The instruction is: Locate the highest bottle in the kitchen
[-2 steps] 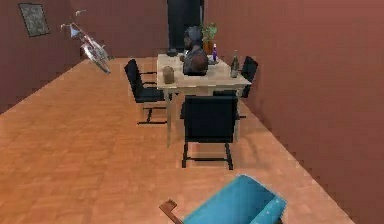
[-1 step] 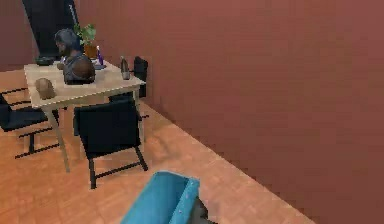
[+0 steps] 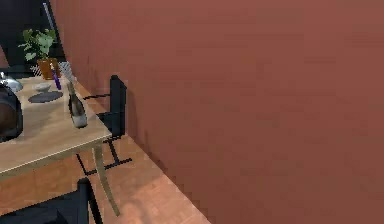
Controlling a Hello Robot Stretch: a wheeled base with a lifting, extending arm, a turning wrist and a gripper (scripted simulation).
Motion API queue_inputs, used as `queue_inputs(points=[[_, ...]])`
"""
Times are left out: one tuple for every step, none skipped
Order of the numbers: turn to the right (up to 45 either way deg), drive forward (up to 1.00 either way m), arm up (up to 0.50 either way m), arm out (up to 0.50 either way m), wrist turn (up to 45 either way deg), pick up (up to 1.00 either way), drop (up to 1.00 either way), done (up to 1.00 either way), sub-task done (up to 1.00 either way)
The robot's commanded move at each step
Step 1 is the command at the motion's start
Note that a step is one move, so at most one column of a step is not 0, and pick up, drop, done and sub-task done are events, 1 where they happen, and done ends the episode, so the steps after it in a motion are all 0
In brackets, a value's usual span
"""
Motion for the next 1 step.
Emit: queue_inputs(points=[[6.0, 0.0, 0.0, 0.0, 0.0, 0.0, 0.0, 0.0, 0.0]])
